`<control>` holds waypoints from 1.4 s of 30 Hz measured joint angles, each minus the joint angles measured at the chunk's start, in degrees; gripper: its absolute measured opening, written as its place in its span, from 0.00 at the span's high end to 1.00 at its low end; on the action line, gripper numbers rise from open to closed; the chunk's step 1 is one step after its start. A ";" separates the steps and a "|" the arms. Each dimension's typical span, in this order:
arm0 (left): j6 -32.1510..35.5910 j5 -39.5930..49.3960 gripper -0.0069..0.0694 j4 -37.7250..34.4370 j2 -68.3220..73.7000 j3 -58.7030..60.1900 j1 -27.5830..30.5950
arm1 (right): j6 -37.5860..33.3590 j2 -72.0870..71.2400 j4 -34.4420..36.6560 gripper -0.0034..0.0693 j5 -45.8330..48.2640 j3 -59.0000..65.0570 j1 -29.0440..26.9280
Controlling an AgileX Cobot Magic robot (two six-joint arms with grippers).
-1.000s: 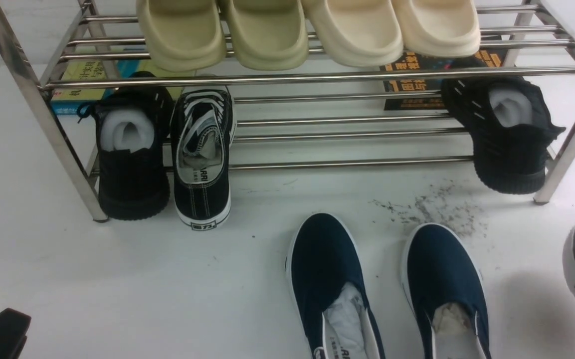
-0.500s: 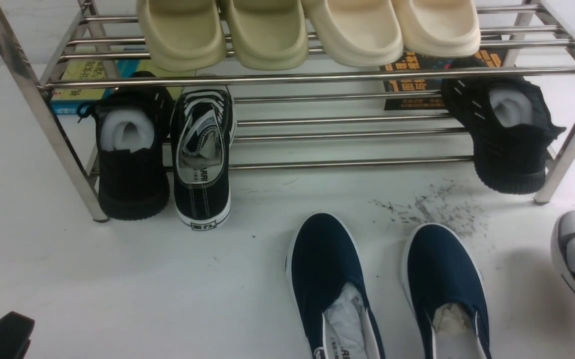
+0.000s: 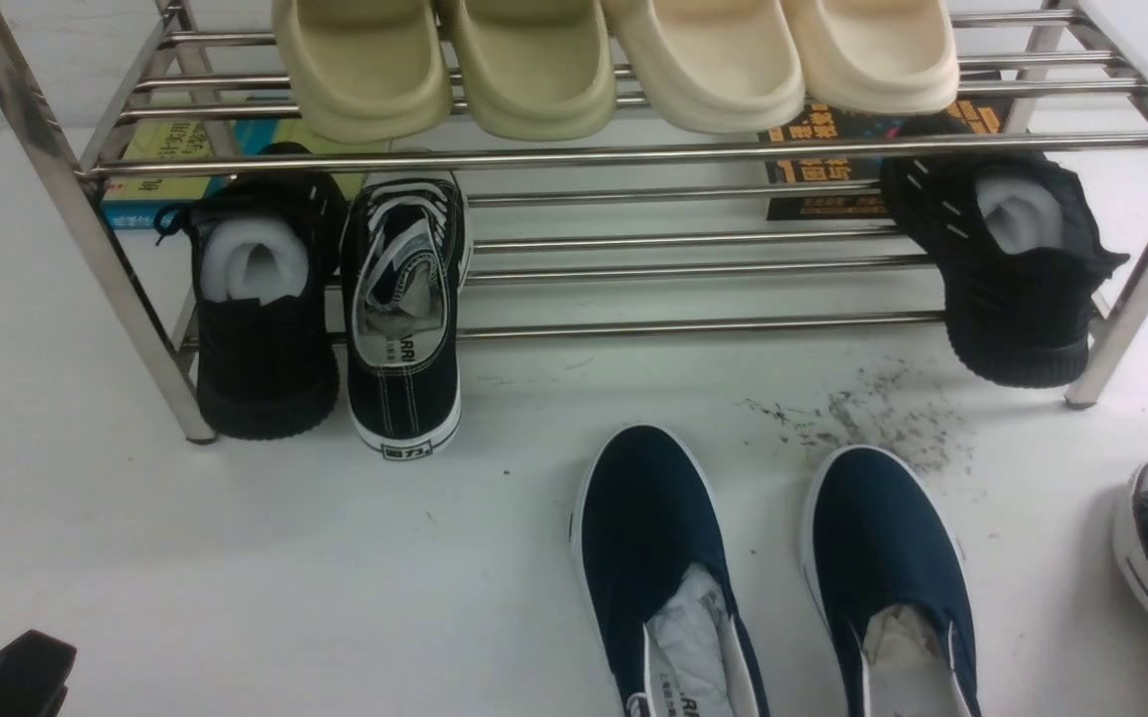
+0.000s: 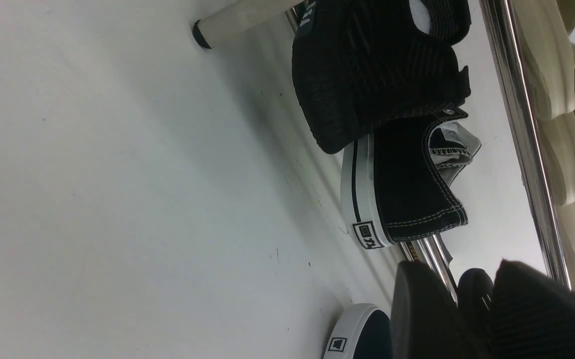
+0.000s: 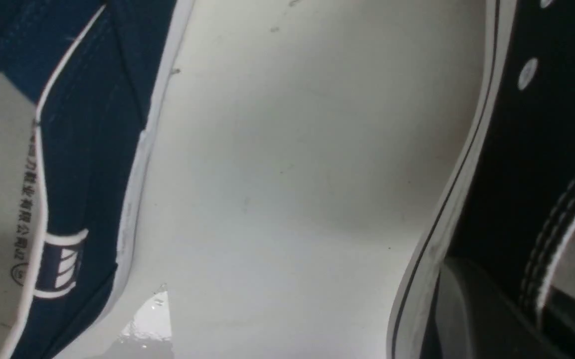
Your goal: Take the shoes off the shelf with your hand on the white table.
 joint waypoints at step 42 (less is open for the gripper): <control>24.77 33.40 0.75 5.99 26.98 -35.04 0.00 | -1.05 2.83 -0.90 0.28 12.97 -18.40 -0.64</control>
